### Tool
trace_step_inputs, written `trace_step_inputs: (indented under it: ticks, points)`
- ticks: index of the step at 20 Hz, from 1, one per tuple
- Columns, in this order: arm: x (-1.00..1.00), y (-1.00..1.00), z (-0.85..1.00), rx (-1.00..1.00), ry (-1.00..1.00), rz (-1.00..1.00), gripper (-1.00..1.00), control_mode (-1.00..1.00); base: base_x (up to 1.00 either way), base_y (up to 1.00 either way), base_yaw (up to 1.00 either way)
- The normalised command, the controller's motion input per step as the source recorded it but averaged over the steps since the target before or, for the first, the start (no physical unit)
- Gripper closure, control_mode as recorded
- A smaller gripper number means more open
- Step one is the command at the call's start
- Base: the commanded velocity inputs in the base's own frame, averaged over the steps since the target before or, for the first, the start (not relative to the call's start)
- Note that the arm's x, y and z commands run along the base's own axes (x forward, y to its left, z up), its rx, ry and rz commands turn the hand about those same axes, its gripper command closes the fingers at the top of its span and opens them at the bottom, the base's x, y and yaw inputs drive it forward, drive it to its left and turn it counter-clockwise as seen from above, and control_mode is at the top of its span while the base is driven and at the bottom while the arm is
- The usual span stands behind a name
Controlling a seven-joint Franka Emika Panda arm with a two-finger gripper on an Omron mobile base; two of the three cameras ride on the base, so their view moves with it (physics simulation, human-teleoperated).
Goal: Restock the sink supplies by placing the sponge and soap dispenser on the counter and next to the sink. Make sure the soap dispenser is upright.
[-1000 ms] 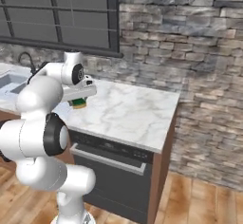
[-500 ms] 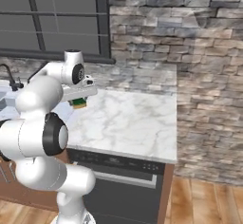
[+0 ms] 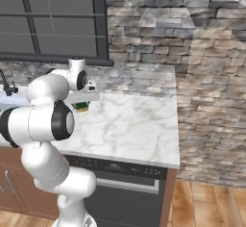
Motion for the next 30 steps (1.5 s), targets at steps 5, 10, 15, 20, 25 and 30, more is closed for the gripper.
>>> trace_step_inputs:
  ticks: [5,10,15,20,25,30]
  points:
    - [0.72,0.38,-0.79,0.0,0.02,-0.1,1.0,-1.0,0.0,0.0,0.0]
    - [0.64,0.16,-0.81,0.0,0.0,-0.09,1.0,-1.0,0.0,0.0,0.0]
    - [0.36,0.17,-0.73,0.0,0.0,-0.1,1.0,-1.0,0.0,0.0,0.0]
    - [0.16,0.25,-0.64,0.0,-0.06,-0.1,-1.0,-1.0,0.0,0.0,0.0]
    - [0.0,0.08,-0.43,0.0,-0.12,-0.12,-1.0,-1.0,0.0,0.0,0.0]
    - [-0.02,0.0,-0.09,0.0,-0.15,-0.13,-1.0,-1.0,0.0,0.0,0.0]
